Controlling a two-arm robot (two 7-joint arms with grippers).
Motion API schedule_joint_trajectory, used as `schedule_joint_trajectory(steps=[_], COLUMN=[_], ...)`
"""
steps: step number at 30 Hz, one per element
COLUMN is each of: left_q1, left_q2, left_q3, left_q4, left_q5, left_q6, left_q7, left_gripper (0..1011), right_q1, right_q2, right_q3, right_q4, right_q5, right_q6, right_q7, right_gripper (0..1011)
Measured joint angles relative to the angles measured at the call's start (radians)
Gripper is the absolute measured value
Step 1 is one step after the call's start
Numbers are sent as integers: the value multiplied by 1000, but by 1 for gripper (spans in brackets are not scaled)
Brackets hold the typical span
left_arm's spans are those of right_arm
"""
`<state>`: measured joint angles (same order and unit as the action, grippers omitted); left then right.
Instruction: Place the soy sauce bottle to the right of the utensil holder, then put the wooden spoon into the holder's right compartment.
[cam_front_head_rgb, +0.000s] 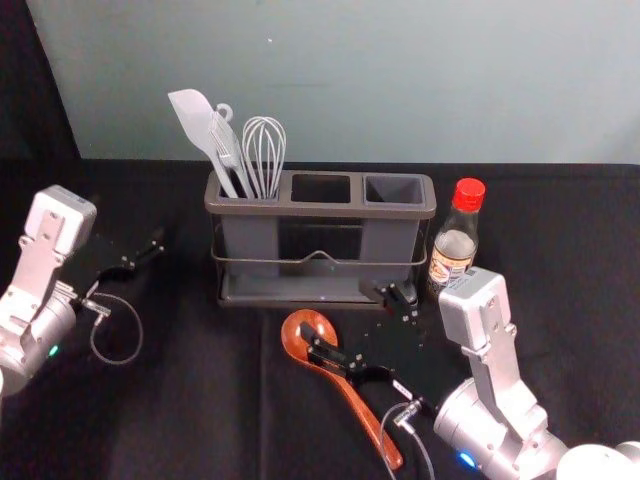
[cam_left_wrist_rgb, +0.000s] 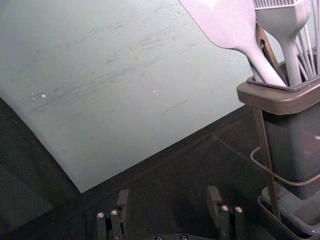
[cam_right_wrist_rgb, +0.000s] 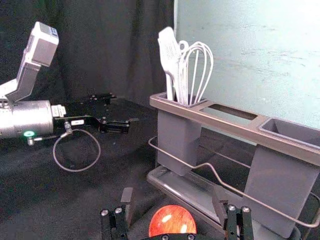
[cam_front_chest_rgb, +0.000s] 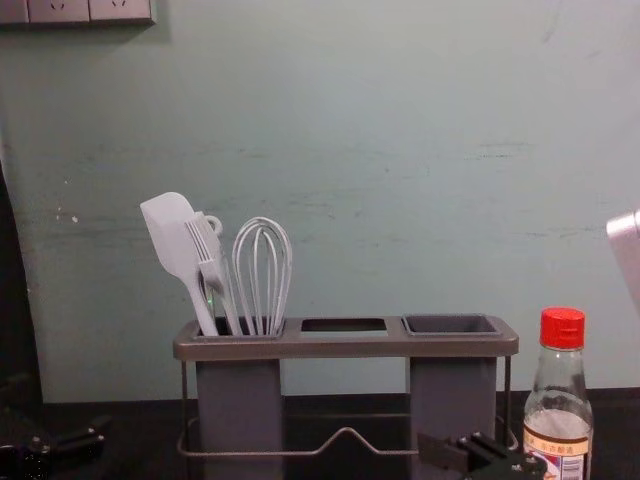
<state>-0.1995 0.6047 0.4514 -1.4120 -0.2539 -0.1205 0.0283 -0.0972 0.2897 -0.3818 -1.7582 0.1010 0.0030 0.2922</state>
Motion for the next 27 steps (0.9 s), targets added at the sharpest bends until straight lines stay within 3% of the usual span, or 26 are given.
schedule_joint_trajectory(steps=[6, 10, 11, 14, 17, 19, 20, 23, 27], left_q1=[0, 0, 0, 0, 0, 0, 0, 0, 0], left_q2=[0, 0, 0, 0, 0, 0, 0, 0, 0], left_q3=[0, 0, 0, 0, 0, 0, 0, 0, 0], left_q4=[0, 0, 0, 0, 0, 0, 0, 0, 0], left_q5=[0, 0, 0, 0, 0, 0, 0, 0, 0], left_q6=[0, 0, 0, 0, 0, 0, 0, 0, 0], left_q7=[0, 0, 0, 0, 0, 0, 0, 0, 0], left_gripper=[1000, 1000, 1000, 1000, 1000, 1000, 1000, 1000, 1000], right_q1=[-7, -13, -13, -7, 22, 38, 55, 87, 127], right_q2=[1, 3, 3, 1, -4, -8, -13, -25, -46], right_q3=[5, 7, 6, 4, -10, -18, -27, -39, -48], right_q4=[-31, -76, -96, -126, -171, -185, -193, -197, -186], right_q5=[-2, -12, -17, -29, -58, -73, -85, -100, -108], right_q6=[52, 146, 199, 289, 474, 544, 609, 709, 802], right_q7=[-5, -22, -28, -37, -40, -43, -43, -39, -24], right_gripper=[1002, 1002, 1002, 1002, 1003, 1002, 1002, 1003, 1003])
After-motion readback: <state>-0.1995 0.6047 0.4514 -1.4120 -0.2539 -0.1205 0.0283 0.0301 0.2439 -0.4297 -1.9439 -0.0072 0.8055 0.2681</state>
